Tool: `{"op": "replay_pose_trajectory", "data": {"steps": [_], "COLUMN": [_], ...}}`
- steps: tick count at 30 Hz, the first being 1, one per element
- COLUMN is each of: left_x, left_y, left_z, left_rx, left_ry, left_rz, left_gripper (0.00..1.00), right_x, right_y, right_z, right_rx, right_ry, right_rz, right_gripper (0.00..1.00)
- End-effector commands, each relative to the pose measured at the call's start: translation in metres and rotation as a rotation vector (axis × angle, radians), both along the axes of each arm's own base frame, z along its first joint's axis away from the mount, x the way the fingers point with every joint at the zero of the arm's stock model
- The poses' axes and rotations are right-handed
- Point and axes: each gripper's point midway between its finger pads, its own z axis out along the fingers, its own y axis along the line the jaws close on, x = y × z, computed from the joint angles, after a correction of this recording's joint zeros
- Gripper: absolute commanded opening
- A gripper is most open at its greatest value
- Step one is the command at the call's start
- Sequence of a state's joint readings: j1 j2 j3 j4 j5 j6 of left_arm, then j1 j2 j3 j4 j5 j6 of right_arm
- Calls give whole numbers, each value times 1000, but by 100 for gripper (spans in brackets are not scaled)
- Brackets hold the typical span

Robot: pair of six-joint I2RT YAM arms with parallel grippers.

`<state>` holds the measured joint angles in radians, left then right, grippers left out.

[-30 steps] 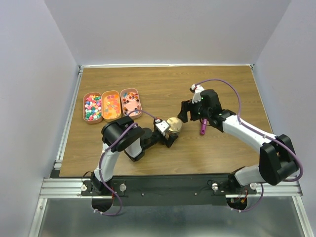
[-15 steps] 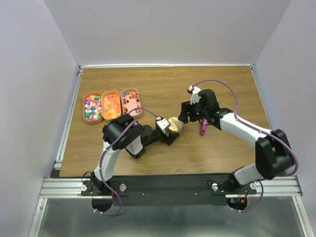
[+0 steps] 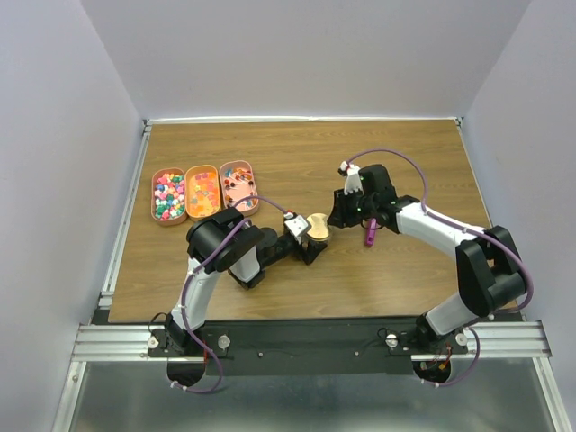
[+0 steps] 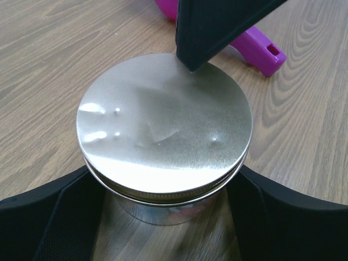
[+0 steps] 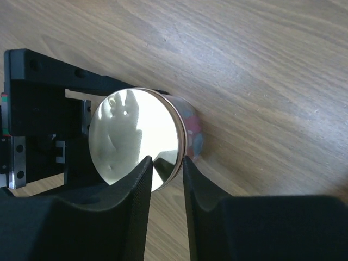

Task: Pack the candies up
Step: Screw the bottle lid onto the packing bottle.

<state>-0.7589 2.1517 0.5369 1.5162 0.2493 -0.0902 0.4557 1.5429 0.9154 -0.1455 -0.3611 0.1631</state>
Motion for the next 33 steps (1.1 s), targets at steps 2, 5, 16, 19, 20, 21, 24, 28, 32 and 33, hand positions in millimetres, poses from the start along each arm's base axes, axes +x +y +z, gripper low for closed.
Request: {"op": "replay_pose_trajectory", "data": {"steps": [2,5,16,19,20,21,24,28,32,33], "left_x": [-15,-13,-10,-11,-11,-11,-11,-13,-16,-16], "left_y": [0,1,4,5,5,5,7,6,7,7], "left_z": [95,95,98,99,98,100,97,95,92,92], "left_rx": [-330,-331,-334,-332,-328,-331,-324,-314,-301,-299], "left_ry": [-297,-296,-300,-305,-304,-309,-305,-307,-308,-310], "left_rz": [-54,-45,-18,-14,-16,-14,-10,-23,-33,-33], "left_gripper": [78,78,74,74,74,74,74,74,74,74], "right_x": [-1,-3,-39,-51,-56,-57,-62,-55,-26,-21], "right_y": [6,7,0,-7,-10,-10,-11,-21,-30,-25], "right_z": [-1,-5,-18,-26,-29,-26,-23,-11,7,13], "right_rx": [31,31,59,54,51,58,65,16,-39,-30], "right_ry": [49,64,227,272,287,283,296,253,180,176], "right_rz": [28,30,-27,-82,-93,-100,-114,-140,-126,-92], "right_gripper": [31,26,15,12,12,11,11,19,36,41]}}
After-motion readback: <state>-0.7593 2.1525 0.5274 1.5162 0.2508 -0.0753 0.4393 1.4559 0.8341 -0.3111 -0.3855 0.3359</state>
